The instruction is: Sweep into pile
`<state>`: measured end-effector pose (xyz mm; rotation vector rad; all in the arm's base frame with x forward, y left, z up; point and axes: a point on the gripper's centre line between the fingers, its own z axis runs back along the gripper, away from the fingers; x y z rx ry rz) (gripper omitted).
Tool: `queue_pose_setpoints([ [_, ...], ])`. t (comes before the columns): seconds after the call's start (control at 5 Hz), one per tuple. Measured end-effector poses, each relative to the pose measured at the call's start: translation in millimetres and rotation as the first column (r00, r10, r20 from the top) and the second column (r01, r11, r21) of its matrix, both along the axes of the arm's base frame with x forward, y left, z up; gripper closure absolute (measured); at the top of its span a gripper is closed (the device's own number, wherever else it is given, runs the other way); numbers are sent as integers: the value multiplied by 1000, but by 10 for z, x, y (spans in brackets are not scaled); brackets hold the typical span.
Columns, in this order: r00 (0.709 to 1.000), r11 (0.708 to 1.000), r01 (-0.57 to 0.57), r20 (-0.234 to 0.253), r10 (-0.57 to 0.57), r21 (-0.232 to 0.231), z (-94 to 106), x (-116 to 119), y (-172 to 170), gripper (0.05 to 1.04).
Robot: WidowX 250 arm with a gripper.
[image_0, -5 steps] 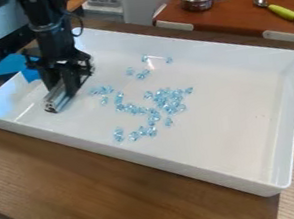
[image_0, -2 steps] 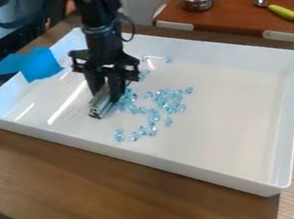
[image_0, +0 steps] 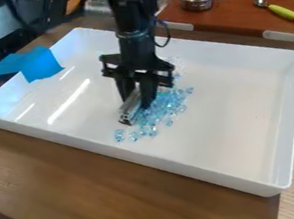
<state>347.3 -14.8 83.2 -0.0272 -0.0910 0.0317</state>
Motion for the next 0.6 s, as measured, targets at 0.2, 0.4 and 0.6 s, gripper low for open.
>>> queue_pose_setpoints([
  [0.2,1000,1000,-6,-14,6,-15,-1,-30,-170,705],
  [0.4,999,999,20,-31,-22,-45,7,-78,-534,706],
  [0.6,998,997,24,-48,-28,-79,10,-52,-688,705],
])
